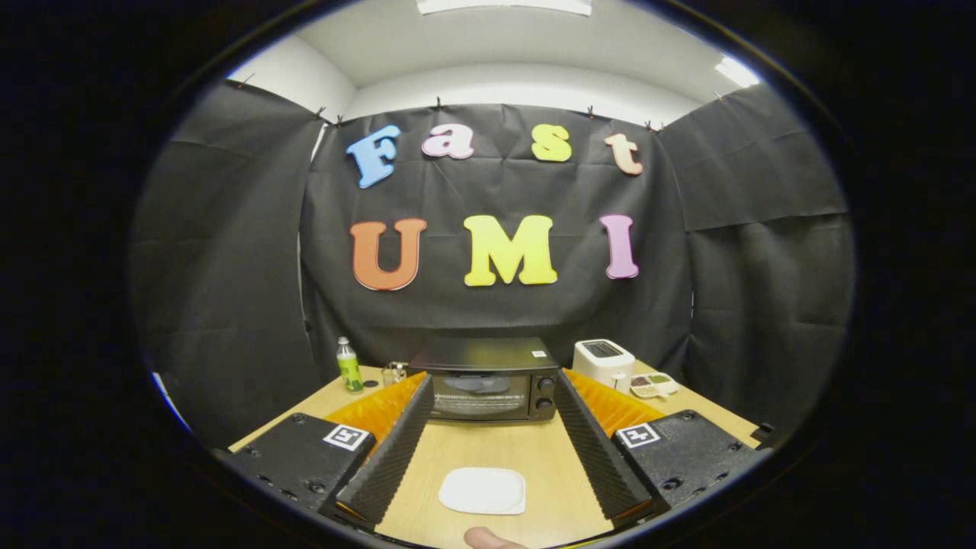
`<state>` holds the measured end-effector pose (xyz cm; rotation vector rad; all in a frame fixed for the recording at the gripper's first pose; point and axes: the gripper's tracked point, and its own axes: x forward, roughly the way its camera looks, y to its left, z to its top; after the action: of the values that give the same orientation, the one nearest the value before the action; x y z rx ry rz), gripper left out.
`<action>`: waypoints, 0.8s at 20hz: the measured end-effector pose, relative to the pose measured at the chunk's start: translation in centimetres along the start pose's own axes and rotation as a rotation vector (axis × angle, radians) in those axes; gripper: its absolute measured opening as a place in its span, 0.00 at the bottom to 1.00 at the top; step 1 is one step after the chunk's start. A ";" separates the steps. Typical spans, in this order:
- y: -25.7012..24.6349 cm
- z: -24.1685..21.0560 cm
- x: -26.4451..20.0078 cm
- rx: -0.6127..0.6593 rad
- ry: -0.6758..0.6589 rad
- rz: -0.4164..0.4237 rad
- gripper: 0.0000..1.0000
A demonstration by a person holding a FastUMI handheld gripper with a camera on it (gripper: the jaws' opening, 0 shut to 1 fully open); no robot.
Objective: Open the toaster oven, put the food inside, and close the toaster oven door.
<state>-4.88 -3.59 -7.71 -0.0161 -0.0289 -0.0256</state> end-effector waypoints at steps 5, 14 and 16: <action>0.5 0.0 -0.7 0.001 -0.005 0.015 1.00; 0.2 -0.6 -1.1 0.008 0.004 0.015 1.00; 0.0 -0.9 -1.0 0.010 0.011 0.013 1.00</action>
<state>-5.90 -3.58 -8.65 -0.0058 -0.0174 -0.0122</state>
